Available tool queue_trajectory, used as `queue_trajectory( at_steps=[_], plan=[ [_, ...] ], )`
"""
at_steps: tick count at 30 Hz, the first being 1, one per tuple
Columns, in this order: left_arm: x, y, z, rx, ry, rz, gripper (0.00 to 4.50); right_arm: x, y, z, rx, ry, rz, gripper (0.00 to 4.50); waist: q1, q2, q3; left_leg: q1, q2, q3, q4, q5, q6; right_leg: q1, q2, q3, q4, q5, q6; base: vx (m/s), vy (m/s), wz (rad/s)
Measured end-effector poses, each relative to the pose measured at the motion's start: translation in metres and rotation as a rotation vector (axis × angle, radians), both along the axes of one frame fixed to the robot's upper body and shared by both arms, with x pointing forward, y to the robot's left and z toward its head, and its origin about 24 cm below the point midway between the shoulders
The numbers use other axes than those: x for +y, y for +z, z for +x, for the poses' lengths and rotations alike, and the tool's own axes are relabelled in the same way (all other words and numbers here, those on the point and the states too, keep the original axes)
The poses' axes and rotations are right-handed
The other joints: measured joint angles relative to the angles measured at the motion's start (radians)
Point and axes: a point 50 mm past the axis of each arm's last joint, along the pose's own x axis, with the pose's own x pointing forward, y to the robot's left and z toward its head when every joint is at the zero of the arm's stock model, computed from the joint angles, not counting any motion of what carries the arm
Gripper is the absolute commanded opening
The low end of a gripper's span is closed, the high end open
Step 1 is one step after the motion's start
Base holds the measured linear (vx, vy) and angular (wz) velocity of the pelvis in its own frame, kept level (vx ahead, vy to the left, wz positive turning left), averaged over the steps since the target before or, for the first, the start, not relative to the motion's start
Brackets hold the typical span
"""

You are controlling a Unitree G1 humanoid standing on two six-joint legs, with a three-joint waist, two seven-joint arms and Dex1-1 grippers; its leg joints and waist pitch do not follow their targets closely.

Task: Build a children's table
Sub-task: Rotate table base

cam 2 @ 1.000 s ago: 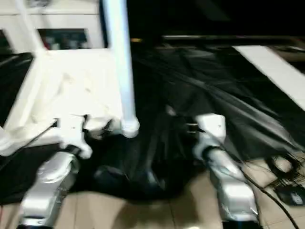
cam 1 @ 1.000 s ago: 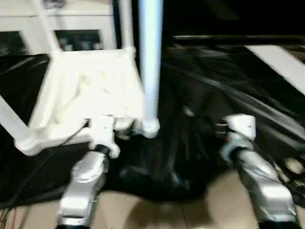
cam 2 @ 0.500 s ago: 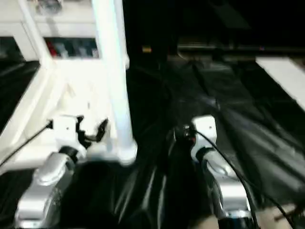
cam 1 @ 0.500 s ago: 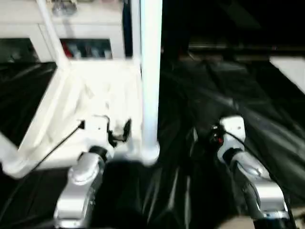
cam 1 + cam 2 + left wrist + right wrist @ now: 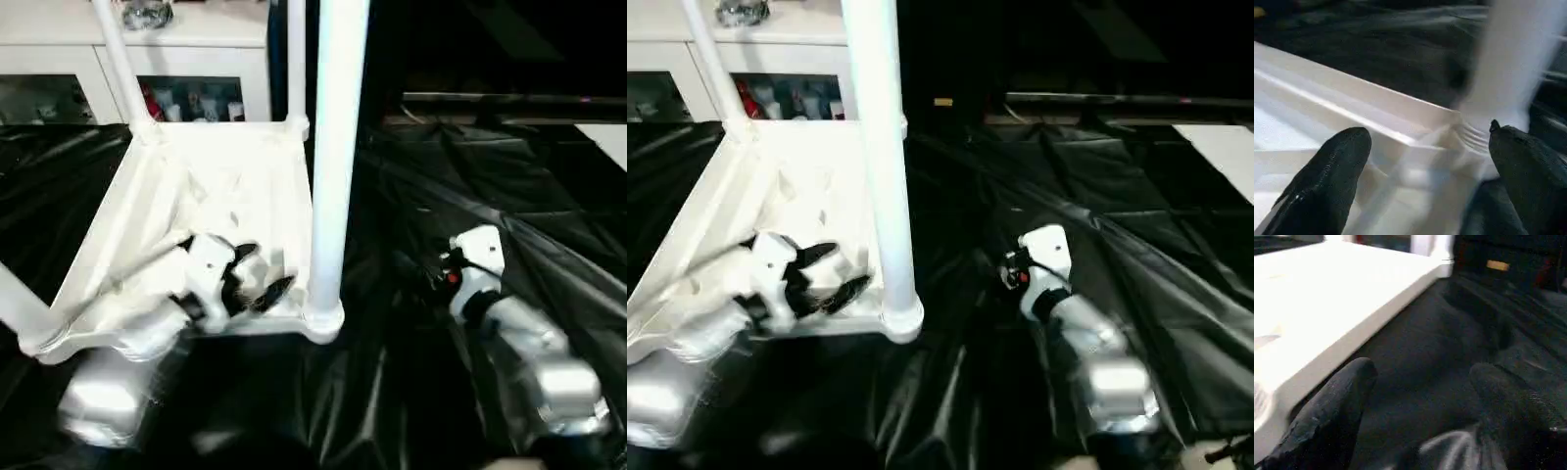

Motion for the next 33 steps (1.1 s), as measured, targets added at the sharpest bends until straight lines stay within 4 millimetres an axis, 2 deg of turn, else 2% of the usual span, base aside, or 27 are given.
queue_trajectory(
  at_steps=[3, 9, 14, 19, 20, 25, 26, 28, 33],
  plan=[
    [0.002, -0.003, 0.0, 0.086, -0.17, 0.056, 4.16, -0.001, -0.003, -0.002, 0.027, 0.117, -0.05, 3.69, 0.002, 0.003, 0.002, 0.004, 0.001, 0.015, -0.006, 0.0, 0.0, -0.003, -0.009, 0.0, -0.001, 0.004, 0.003, 0.0, 0.0, 0.0],
    [-0.002, -0.01, 0.01, 0.132, -0.332, 0.193, 3.72, 0.005, -0.007, -0.01, 0.069, 0.307, -0.09, 3.69, 0.004, 0.004, 0.002, 0.006, 0.003, 0.024, -0.007, 0.002, 0.003, -0.004, -0.013, 0.001, -0.003, 0.007, 0.0, 0.0, 0.0, 0.0],
    [-0.001, -0.016, 0.02, 0.149, -0.359, 0.236, 3.32, 0.01, -0.007, -0.011, 0.094, 0.41, -0.109, 3.69, 0.004, 0.004, 0.002, 0.004, 0.006, 0.031, -0.008, 0.005, 0.008, -0.007, -0.014, 0.002, -0.005, 0.006, 0.001, 0.0, 0.0, 0.0],
    [0.001, -0.017, 0.031, 0.166, -0.39, 0.273, 2.97, 0.015, -0.009, -0.013, 0.12, 0.483, -0.101, 3.69, 0.014, 0.005, 0.002, 0.003, 0.006, 0.036, -0.008, 0.005, 0.009, -0.007, -0.016, 0.002, -0.006, 0.005, 0.001, 0.0, 0.0, 0.0],
    [0.003, -0.018, 0.032, 0.181, -0.395, 0.275, 2.69, 0.016, -0.009, -0.014, 0.124, 0.492, -0.1, 3.69, 0.018, 0.005, 0.002, 0.004, 0.006, 0.037, -0.008, 0.005, 0.009, -0.007, -0.017, 0.001, -0.006, 0.005, 0.001, 0.0, 0.0, 0.0],
    [0.007, -0.02, 0.033, 0.208, -0.413, 0.288, 2.36, 0.016, -0.008, -0.013, 0.125, 0.507, -0.108, 3.69, 0.032, 0.005, 0.002, 0.004, 0.006, 0.04, -0.008, 0.005, 0.009, -0.007, -0.02, 0.001, -0.006, 0.005, 0.001, 0.0, 0.0, 0.0],
    [0.008, -0.021, 0.034, 0.21, -0.412, 0.288, 2.17, 0.015, -0.007, -0.013, 0.124, 0.51, -0.111, 3.69, 0.034, 0.006, 0.002, 0.004, 0.006, 0.041, -0.008, 0.005, 0.009, -0.007, -0.02, 0.001, -0.006, 0.005, 0.001, 0.0, 0.0, 0.0],
    [0.008, -0.021, 0.035, 0.207, -0.412, 0.287, 2.13, 0.016, -0.006, -0.012, 0.119, 0.518, -0.112, 3.69, 0.036, 0.008, 0.003, 0.004, 0.006, 0.043, -0.009, 0.005, 0.009, -0.007, -0.022, 0.0, -0.006, 0.005, 0.001, 0.0, 0.0, 0.0],
    [0.001, -0.021, 0.038, 0.206, -0.431, 0.265, 1.63, 0.016, -0.005, -0.012, 0.119, 0.526, -0.113, 3.69, 0.039, 0.008, 0.003, 0.004, 0.006, 0.044, -0.009, 0.005, 0.009, -0.007, -0.022, 0.001, -0.006, 0.005, 0.001, 0.0, 0.0, 0.0]
  ],
)
